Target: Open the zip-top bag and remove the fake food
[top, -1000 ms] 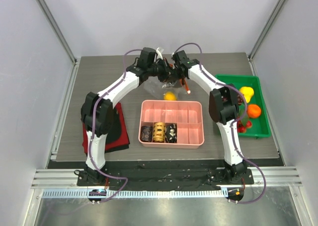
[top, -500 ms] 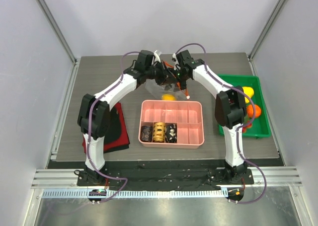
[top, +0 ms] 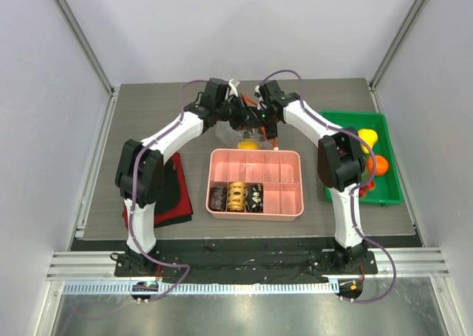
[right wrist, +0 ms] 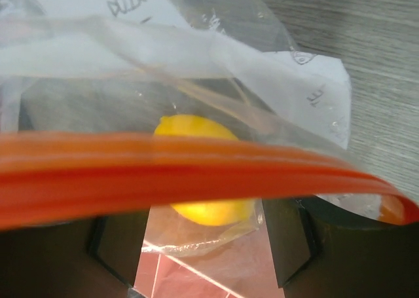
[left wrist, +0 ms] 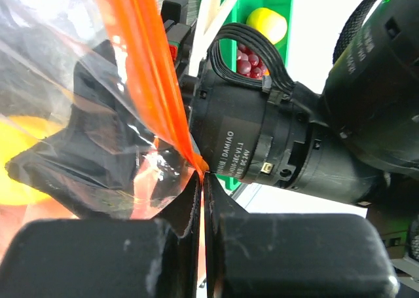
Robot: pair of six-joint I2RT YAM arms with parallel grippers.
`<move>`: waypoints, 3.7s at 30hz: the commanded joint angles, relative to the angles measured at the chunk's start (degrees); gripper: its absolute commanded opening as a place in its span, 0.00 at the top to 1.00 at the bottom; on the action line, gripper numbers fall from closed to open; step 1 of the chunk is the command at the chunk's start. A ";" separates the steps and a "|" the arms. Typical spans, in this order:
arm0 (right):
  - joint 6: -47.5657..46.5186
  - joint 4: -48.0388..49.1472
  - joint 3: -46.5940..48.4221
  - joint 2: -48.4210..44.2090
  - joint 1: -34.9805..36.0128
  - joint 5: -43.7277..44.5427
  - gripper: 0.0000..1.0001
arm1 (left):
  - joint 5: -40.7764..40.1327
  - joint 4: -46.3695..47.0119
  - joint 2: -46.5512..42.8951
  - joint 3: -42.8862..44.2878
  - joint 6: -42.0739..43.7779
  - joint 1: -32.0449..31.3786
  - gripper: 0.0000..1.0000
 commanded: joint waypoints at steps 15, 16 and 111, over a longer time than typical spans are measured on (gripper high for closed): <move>7.30 0.77 15.30 -0.23 -1.15 5.51 0.41 | 0.71 8.21 3.94 20.35 0.97 0.72 1.00; 7.48 1.12 13.79 -0.06 -1.24 4.90 0.42 | 0.45 7.15 3.85 19.83 1.67 0.72 1.00; 13.19 12.02 -1.16 5.22 2.63 2.08 0.30 | -18.62 -13.25 -3.08 -3.81 11.34 5.64 0.77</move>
